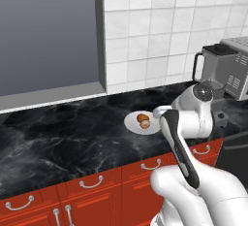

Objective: Pick the tangerine and mango from the fridge and place them on the plate next to the blender to make a fruit smoothie.

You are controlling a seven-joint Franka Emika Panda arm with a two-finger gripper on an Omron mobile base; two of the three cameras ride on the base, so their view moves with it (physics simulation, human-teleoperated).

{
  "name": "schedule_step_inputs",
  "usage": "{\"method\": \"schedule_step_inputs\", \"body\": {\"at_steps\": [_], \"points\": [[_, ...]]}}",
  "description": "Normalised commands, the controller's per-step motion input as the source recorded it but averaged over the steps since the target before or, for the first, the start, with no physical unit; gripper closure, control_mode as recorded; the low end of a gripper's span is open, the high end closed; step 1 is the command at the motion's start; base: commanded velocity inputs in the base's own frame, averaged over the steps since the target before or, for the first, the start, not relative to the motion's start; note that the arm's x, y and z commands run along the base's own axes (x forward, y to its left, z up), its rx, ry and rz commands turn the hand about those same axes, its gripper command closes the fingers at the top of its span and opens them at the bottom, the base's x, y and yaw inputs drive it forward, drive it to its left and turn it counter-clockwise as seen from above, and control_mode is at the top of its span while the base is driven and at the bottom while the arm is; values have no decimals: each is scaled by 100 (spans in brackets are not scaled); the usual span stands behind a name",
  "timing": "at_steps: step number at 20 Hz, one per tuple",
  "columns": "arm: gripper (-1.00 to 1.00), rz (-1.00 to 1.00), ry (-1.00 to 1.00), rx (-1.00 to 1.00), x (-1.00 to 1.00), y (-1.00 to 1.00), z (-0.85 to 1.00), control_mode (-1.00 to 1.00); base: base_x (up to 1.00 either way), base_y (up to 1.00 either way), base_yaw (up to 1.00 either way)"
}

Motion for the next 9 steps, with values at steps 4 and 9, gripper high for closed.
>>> {"method": "schedule_step_inputs", "body": {"at_steps": [4, 9], "points": [[-100, -3, -15, 0, -54, 0, 84, -100, 0, 0, 0], [-100, -3, -16, -1, -58, 0, 82, -100, 0, 0, 0]]}}
